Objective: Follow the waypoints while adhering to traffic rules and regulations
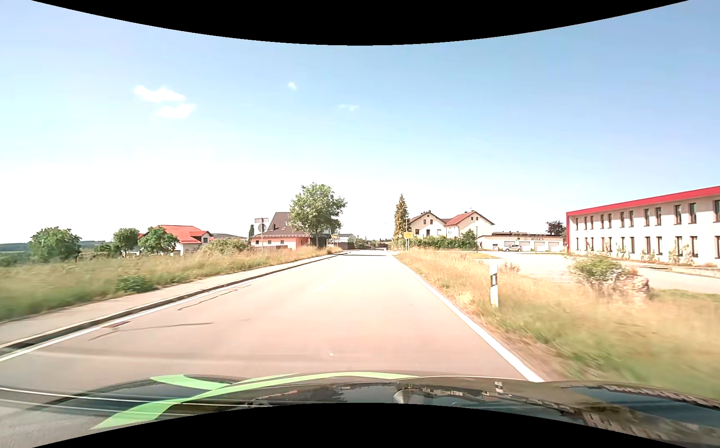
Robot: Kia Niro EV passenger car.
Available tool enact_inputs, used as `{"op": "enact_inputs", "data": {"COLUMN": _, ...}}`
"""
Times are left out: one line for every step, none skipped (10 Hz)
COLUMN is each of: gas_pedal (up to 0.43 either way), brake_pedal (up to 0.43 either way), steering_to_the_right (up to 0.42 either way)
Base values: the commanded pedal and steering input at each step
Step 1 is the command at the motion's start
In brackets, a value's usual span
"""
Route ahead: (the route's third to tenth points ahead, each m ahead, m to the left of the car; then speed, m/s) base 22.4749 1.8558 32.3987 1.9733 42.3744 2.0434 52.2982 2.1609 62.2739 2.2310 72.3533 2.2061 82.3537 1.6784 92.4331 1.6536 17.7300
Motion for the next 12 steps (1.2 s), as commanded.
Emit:
{"op": "enact_inputs", "data": {"gas_pedal": 0.118, "brake_pedal": 0.0, "steering_to_the_right": -0.002}}
{"op": "enact_inputs", "data": {"gas_pedal": 0.098, "brake_pedal": 0.0, "steering_to_the_right": -0.002}}
{"op": "enact_inputs", "data": {"gas_pedal": 0.087, "brake_pedal": 0.0, "steering_to_the_right": -0.003}}
{"op": "enact_inputs", "data": {"gas_pedal": 0.087, "brake_pedal": 0.0, "steering_to_the_right": -0.003}}
{"op": "enact_inputs", "data": {"gas_pedal": 0.087, "brake_pedal": 0.0, "steering_to_the_right": -0.002}}
{"op": "enact_inputs", "data": {"gas_pedal": 0.087, "brake_pedal": 0.0, "steering_to_the_right": -0.003}}
{"op": "enact_inputs", "data": {"gas_pedal": 0.087, "brake_pedal": 0.0, "steering_to_the_right": -0.002}}
{"op": "enact_inputs", "data": {"gas_pedal": 0.087, "brake_pedal": 0.0, "steering_to_the_right": -0.003}}
{"op": "enact_inputs", "data": {"gas_pedal": 0.087, "brake_pedal": 0.0, "steering_to_the_right": -0.003}}
{"op": "enact_inputs", "data": {"gas_pedal": 0.087, "brake_pedal": 0.0, "steering_to_the_right": -0.003}}
{"op": "enact_inputs", "data": {"gas_pedal": 0.087, "brake_pedal": 0.0, "steering_to_the_right": -0.003}}
{"op": "enact_inputs", "data": {"gas_pedal": 0.087, "brake_pedal": 0.0, "steering_to_the_right": -0.003}}
